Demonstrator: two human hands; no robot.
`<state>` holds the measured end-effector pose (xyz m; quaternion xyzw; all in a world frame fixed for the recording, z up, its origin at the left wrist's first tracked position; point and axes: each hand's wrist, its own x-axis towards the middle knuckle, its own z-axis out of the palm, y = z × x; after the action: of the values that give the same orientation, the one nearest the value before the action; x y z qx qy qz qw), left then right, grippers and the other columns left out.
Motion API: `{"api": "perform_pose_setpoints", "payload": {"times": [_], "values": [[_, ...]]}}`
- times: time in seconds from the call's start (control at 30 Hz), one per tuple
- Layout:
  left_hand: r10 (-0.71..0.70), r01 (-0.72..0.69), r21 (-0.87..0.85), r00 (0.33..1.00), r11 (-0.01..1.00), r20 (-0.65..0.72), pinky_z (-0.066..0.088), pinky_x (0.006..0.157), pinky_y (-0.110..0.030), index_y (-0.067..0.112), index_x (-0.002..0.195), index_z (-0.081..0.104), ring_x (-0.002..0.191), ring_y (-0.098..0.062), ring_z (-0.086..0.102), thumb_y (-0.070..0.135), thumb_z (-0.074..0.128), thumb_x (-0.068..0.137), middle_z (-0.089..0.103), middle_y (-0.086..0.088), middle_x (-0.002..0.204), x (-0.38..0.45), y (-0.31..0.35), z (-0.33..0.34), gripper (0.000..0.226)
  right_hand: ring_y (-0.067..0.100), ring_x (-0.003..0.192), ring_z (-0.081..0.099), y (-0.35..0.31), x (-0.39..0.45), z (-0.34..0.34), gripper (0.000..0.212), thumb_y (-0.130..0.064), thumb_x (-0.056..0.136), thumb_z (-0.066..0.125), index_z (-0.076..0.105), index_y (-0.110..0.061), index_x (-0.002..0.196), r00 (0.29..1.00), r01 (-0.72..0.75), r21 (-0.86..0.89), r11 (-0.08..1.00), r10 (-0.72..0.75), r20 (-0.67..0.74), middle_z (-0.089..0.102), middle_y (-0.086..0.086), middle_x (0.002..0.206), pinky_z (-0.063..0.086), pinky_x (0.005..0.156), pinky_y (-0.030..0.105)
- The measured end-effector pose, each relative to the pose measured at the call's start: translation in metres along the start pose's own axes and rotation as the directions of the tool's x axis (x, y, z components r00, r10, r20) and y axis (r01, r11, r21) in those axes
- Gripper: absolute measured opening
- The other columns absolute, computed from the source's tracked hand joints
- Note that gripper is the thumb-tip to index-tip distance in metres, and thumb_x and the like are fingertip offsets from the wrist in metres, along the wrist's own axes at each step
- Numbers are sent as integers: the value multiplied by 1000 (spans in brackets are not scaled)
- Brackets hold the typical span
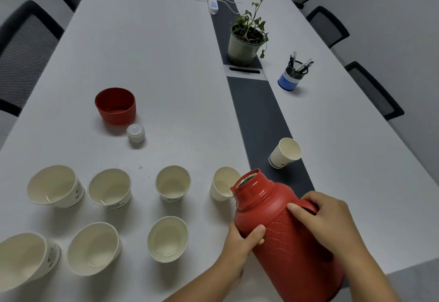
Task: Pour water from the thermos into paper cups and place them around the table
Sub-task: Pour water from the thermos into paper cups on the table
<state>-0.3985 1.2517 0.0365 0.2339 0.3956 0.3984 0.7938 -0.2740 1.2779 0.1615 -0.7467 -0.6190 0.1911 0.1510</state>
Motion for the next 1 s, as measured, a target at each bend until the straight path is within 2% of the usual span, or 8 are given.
{"api": "perform_pose_setpoints", "payload": {"times": [0.13,0.27,0.47,0.6,0.7,0.77,0.87,1.0], "values": [[-13,14,-44,1000,999,8,53,79,-23,24,115,44,103,-15,62,49,73,43,63,-3,114,2,-3,-1,82,4,62,52,-3,4,-1,18,-25,76,68,57,-22,62,1000,6,-43,999,-4,28,58,-8,62,33,54,13],[-48,48,-66,999,997,-9,53,75,-25,25,112,46,97,-15,63,48,75,41,64,-3,110,3,-6,-2,80,5,61,51,-6,6,-1,22,-27,76,68,53,-24,60,998,5,-66,998,-1,56,55,-9,59,32,53,15],[-88,80,-125,994,989,-61,51,58,-15,26,101,47,77,-8,62,32,67,55,64,2,96,7,-5,0,50,7,59,51,-10,11,-2,25,-29,77,67,50,-25,58,998,-2,-79,997,7,69,53,-8,57,32,52,17],[-100,84,-166,991,982,-88,53,59,-17,24,101,48,83,-12,63,32,76,66,64,-1,99,7,-6,3,46,7,62,52,-11,15,-2,21,-31,77,66,55,-19,63,997,5,-103,995,3,77,55,-6,61,33,52,16],[-116,99,-191,990,977,-83,53,57,-17,24,99,48,82,-12,61,21,64,76,64,0,96,7,-5,4,28,5,62,50,-12,17,-3,20,-33,78,64,55,-20,65,996,22,-130,991,-11,86,54,-8,62,31,52,15],[-111,96,-189,992,977,-68,53,59,-19,24,100,49,83,-12,62,23,64,72,64,-1,98,7,-6,4,31,3,61,48,-13,19,-4,21,-34,79,62,53,-21,65,995,33,-154,988,-19,96,52,-10,61,29,51,14],[-109,99,-196,993,976,-41,54,63,-21,24,105,48,88,-13,63,35,65,59,64,-2,104,6,-5,6,51,2,61,47,-14,22,-5,21,-34,80,61,52,-22,66,995,47,-188,981,-29,99,51,-11,61,28,51,13],[-113,105,-206,993,973,-24,52,65,-22,23,110,48,91,-14,62,37,65,57,65,-2,103,7,-8,7,57,4,61,48,-15,24,-5,21,-36,80,60,56,-18,69,994,53,-218,974,-31,100,53,-8,62,31,52,15]]}}
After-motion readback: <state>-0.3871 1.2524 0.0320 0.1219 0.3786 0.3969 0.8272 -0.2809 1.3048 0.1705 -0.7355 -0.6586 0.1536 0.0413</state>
